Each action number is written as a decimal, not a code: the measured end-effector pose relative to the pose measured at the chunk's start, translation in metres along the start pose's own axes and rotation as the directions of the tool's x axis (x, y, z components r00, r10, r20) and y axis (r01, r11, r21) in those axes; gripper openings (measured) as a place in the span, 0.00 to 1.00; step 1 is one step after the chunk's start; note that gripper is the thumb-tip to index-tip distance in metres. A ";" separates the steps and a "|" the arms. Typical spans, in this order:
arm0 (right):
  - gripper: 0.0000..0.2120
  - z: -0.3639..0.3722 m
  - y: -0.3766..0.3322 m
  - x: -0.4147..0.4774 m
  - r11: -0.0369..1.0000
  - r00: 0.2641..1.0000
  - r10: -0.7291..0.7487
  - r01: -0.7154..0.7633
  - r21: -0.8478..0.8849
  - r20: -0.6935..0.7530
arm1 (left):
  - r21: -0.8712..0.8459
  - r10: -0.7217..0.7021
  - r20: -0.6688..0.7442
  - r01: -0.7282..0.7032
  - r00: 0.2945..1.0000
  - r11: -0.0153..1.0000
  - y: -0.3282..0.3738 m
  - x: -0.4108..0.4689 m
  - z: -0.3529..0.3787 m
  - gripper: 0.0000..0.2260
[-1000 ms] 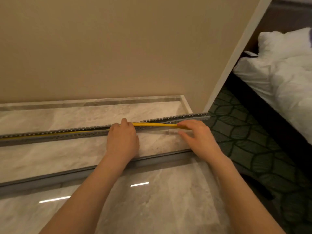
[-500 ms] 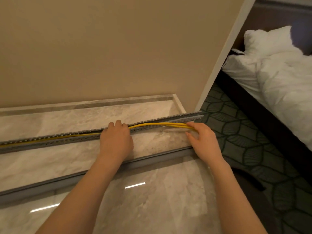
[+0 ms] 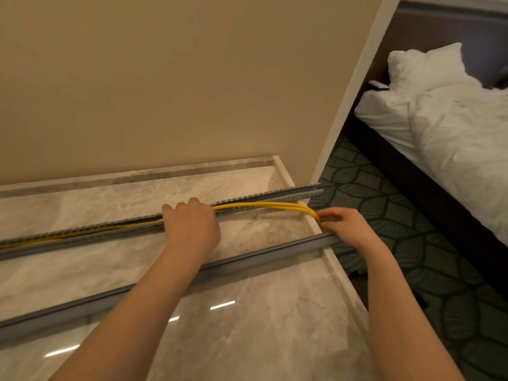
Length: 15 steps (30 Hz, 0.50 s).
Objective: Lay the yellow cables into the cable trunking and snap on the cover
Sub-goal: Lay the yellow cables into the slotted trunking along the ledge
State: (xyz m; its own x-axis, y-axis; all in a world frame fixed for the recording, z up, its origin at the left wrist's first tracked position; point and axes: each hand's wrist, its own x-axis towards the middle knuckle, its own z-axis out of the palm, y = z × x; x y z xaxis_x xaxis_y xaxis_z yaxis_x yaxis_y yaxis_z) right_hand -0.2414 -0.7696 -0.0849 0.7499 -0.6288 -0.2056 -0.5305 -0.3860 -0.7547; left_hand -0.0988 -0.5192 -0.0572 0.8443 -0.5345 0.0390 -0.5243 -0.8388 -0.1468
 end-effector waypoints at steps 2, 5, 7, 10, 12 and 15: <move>0.10 -0.003 0.004 0.004 0.998 0.999 0.008 -0.010 0.056 0.038 | -0.034 0.024 -0.045 -0.025 0.999 0.999 0.007 -0.002 -0.003 0.10; 0.11 -0.004 0.009 0.009 0.997 0.992 -0.001 -0.009 0.074 0.126 | -0.079 0.086 -0.099 -0.094 0.991 0.992 0.021 -0.003 -0.006 0.10; 0.10 0.000 0.015 0.010 0.996 0.982 -0.001 -0.016 0.091 0.188 | -0.110 0.120 -0.116 -0.133 0.986 0.985 0.030 -0.003 -0.008 0.11; 0.10 0.007 0.030 0.011 0.991 0.962 0.018 -0.053 0.122 0.273 | -0.140 0.129 -0.092 -0.141 0.987 0.980 0.043 -0.004 -0.006 0.14; 0.11 0.011 0.040 0.011 0.990 0.961 0.013 -0.051 0.131 0.275 | -0.154 0.110 -0.045 -0.115 0.993 0.981 0.047 -0.004 -0.002 0.17; 0.11 0.015 0.047 0.015 0.986 0.982 -0.011 -0.021 0.167 0.187 | -0.143 0.082 -0.024 -0.085 0.996 0.986 0.047 -0.007 0.005 0.22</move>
State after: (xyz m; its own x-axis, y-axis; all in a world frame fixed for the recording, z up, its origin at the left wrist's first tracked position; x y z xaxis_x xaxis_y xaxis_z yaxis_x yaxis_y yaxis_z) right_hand -0.2494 -0.7874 -0.1328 0.8164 -0.4874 -0.3097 -0.4721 -0.2545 -0.8440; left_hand -0.1291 -0.5546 -0.0691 0.7955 -0.6038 0.0511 -0.6043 -0.7968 -0.0070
